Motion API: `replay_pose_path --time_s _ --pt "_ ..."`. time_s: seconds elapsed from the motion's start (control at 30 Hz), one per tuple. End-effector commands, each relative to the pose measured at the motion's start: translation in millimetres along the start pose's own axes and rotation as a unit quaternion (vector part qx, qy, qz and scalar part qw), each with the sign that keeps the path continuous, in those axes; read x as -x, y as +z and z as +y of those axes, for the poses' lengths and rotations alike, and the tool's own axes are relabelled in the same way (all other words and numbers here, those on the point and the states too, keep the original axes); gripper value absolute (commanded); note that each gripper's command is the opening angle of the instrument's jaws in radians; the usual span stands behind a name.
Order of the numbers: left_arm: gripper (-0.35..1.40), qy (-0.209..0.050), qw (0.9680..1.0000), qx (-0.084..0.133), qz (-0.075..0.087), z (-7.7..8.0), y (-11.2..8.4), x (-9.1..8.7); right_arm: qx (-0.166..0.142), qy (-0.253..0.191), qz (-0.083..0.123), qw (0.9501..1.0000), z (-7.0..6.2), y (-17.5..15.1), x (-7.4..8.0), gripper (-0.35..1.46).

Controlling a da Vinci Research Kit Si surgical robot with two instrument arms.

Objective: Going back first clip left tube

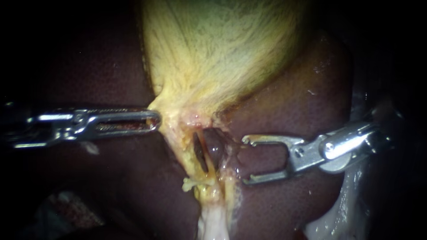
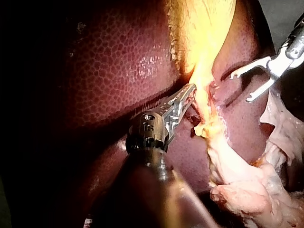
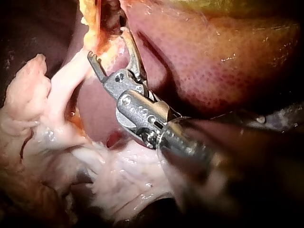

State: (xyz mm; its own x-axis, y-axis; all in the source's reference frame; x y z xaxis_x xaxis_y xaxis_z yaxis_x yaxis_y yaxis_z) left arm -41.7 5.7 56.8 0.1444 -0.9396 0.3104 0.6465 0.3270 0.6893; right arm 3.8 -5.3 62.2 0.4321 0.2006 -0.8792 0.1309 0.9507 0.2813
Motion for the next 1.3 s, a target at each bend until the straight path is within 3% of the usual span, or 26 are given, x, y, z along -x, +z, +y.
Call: replay_pose_path --time_s 0.03,0.3,0.6,0.87,1.3 --pt "-0.25 0.000 1.0000 0.000 0.000 0.0 0.0 0.0 0.000 0.000 0.002 1.0000 0.1 -0.5 -0.4 0.60" --pt "-0.23 0.001 1.0000 0.002 -0.002 0.5 1.5 -0.5 0.000 -0.007 0.007 1.0000 0.0 -1.4 -1.1 0.60" --pt "-0.23 0.006 1.0000 0.000 -0.003 2.5 5.9 -1.8 -0.001 -0.007 0.007 0.9999 -0.1 -1.8 -0.9 0.60" --pt "-0.23 0.011 0.9998 -0.007 0.012 1.3 9.4 -3.3 -0.002 -0.007 0.007 0.9999 -0.2 -1.9 -0.9 0.60" --pt "-0.23 0.012 0.9998 -0.010 0.015 0.0 10.3 -3.6 -0.002 -0.007 0.007 0.9999 -0.4 -2.0 -1.1 0.60"
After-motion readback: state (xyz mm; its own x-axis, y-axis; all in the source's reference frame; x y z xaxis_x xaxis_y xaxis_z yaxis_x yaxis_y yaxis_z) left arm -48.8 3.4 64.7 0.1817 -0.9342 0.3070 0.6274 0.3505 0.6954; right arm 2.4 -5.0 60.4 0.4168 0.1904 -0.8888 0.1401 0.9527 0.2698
